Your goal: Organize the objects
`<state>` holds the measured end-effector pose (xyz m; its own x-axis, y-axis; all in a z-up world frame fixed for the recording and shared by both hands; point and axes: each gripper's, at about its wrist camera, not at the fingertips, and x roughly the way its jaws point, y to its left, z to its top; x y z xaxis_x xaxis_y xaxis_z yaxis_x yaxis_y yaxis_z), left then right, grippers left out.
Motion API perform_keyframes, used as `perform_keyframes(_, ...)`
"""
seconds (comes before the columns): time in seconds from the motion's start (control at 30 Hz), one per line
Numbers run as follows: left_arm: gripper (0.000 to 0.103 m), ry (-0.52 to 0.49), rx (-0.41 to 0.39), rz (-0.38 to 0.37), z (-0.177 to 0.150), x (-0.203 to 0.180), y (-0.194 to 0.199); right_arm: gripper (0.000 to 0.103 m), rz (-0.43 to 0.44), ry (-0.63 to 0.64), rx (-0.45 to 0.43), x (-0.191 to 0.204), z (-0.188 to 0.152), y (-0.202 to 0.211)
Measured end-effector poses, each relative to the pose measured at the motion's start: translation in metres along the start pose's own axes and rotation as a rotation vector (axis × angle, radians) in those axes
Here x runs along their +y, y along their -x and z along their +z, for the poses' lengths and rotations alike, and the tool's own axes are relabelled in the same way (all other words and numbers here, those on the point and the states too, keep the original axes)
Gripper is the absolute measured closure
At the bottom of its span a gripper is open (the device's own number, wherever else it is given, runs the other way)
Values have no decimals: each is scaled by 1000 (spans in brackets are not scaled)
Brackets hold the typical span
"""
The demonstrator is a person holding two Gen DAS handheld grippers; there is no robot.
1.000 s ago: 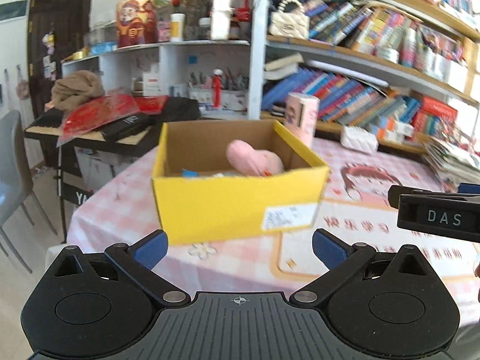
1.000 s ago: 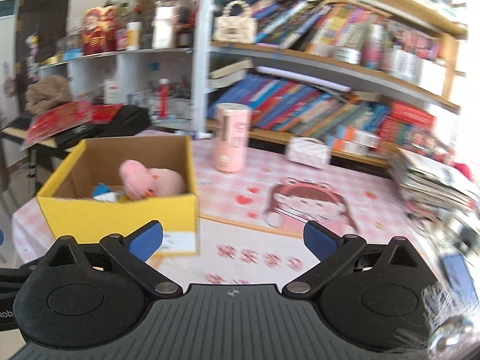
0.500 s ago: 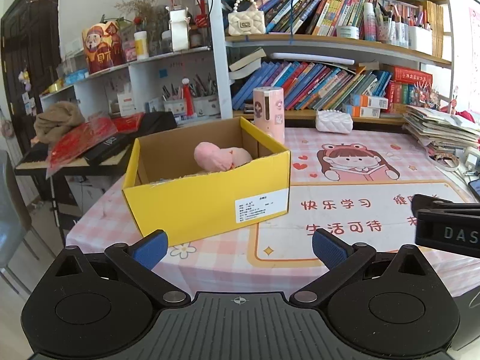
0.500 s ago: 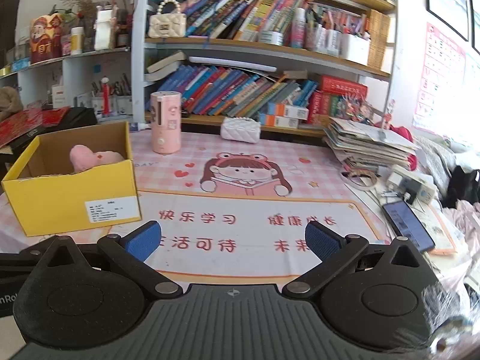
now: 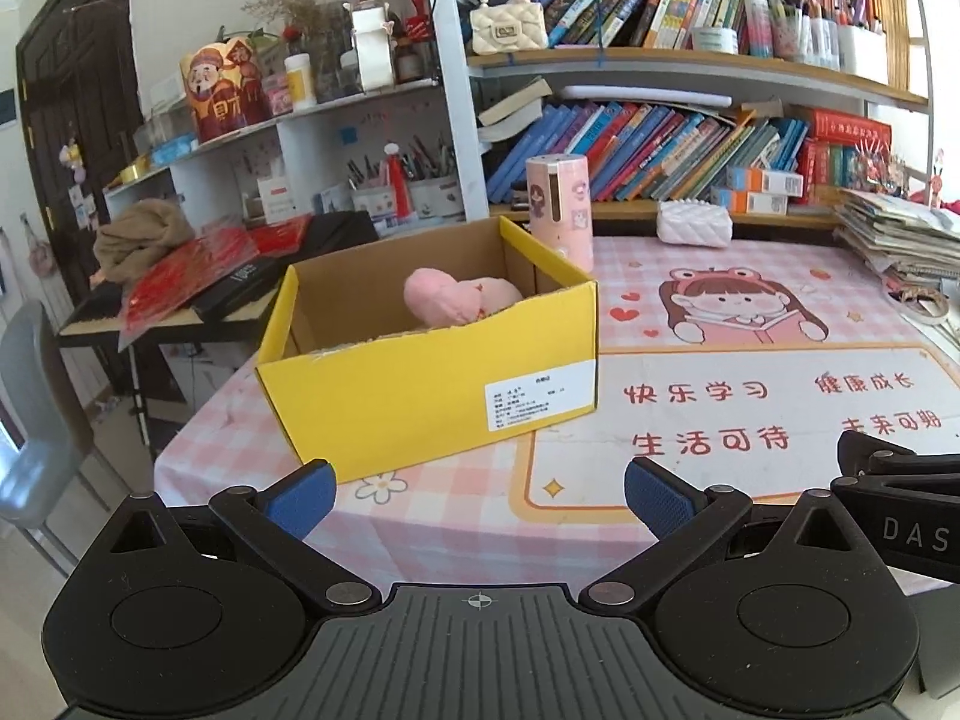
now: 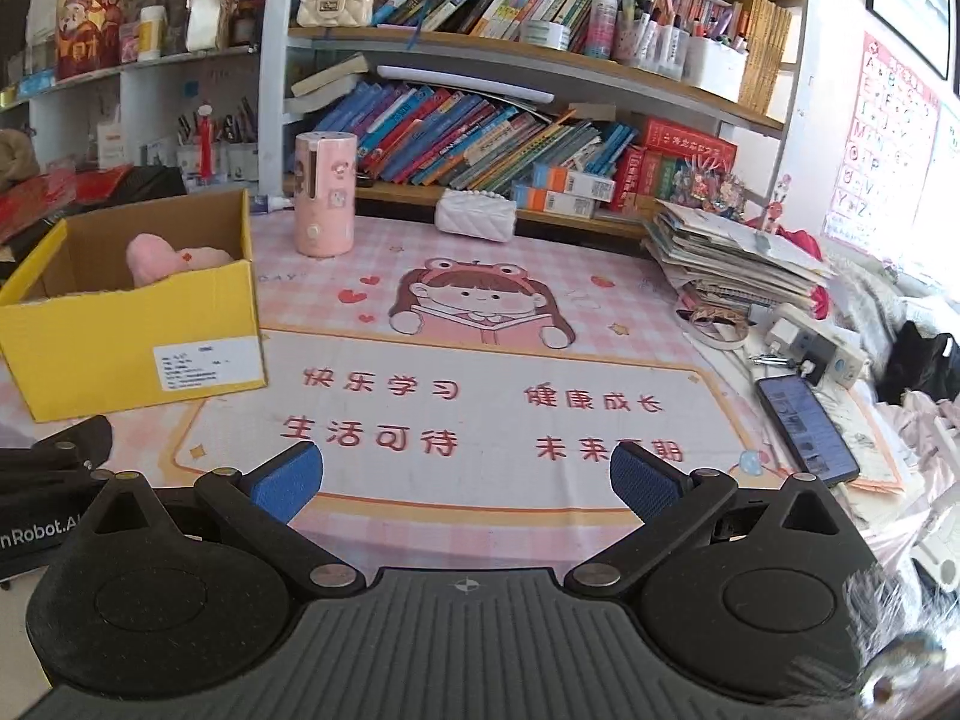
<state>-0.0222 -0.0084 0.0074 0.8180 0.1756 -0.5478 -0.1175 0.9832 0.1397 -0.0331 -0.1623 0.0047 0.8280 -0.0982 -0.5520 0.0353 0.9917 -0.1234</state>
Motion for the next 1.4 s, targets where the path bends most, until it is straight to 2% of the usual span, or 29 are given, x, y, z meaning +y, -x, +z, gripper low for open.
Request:
perform_keyframes(0.33, 0, -23, 42, 11, -3, -7, -2, 0, -5, -10, 16, -4, -4, 2)
perform_keyframes(1.4, 0, -15, 49, -5, -3, -8, -3, 0, -32, -18, 58, -4, -8, -1)
